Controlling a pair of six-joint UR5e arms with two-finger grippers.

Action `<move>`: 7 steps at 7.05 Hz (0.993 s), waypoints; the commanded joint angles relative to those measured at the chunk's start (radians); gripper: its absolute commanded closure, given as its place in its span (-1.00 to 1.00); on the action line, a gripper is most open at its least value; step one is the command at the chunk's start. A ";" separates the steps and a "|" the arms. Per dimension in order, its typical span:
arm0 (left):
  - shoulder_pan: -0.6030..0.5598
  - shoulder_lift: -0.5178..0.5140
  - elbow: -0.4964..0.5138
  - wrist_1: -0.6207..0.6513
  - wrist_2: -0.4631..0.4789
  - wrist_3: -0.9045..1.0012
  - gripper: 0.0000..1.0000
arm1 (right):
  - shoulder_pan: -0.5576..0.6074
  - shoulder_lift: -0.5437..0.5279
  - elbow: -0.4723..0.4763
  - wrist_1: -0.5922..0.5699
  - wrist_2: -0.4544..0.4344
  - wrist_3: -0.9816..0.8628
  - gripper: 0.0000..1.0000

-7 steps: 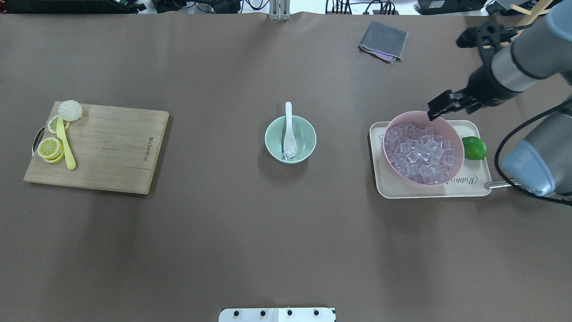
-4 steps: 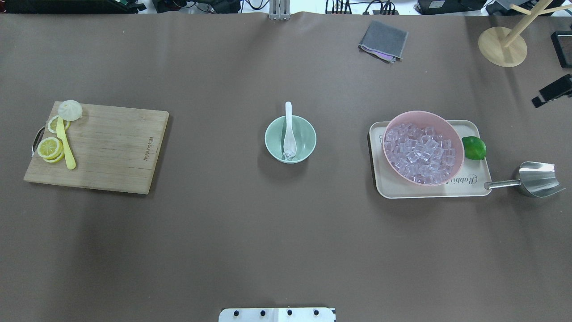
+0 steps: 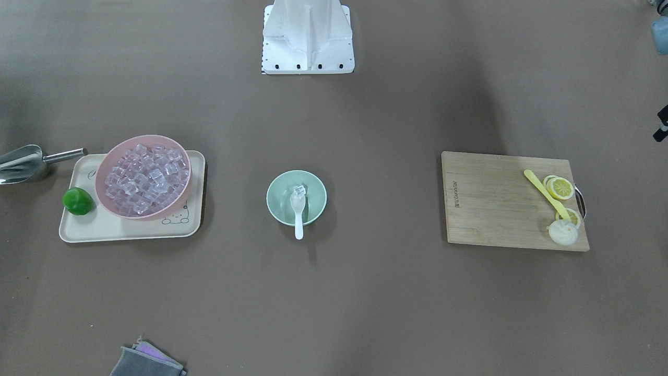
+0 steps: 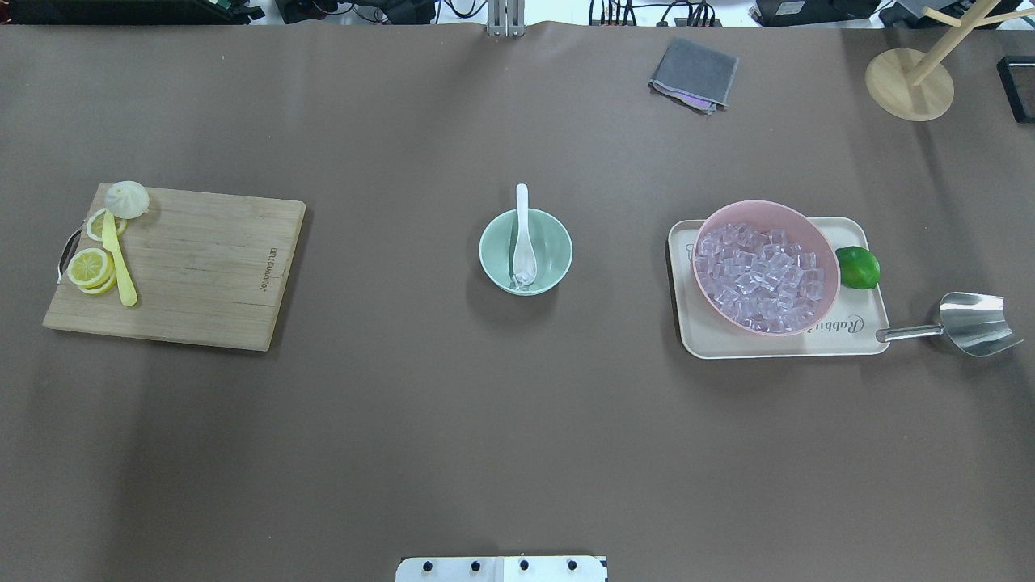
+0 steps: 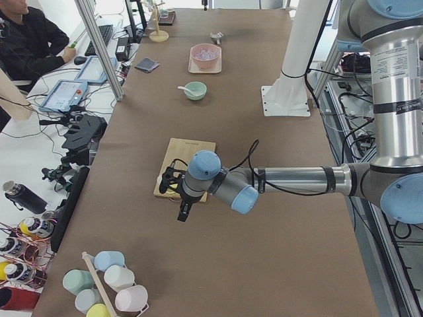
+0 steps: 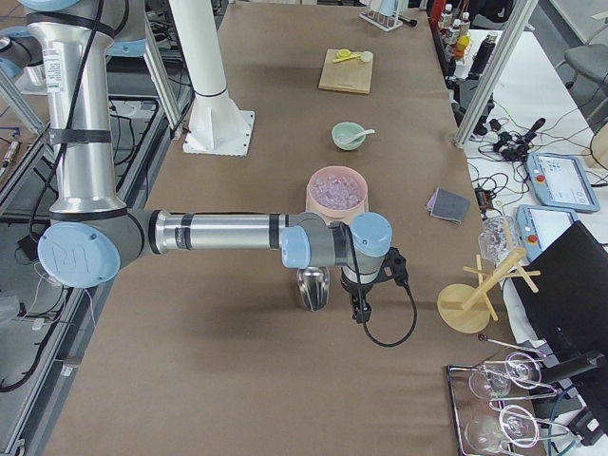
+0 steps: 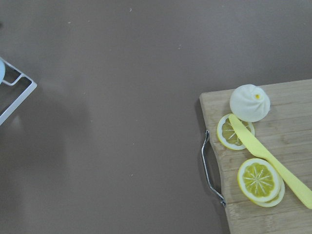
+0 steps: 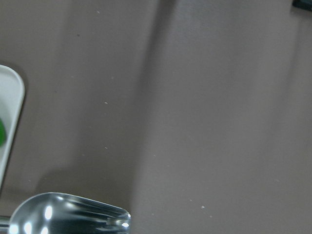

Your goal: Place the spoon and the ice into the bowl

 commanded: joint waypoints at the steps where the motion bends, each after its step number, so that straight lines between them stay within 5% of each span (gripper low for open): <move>1: -0.019 0.033 -0.122 0.214 0.001 0.106 -0.97 | 0.023 -0.060 -0.006 -0.005 -0.060 0.000 -1.00; 5: -0.103 0.014 -0.198 0.529 0.008 0.321 -0.97 | 0.045 -0.111 0.011 -0.006 -0.032 0.021 -1.00; 7: -0.105 0.024 -0.184 0.533 0.001 0.303 -0.97 | 0.045 -0.110 0.024 -0.008 -0.032 0.076 -1.00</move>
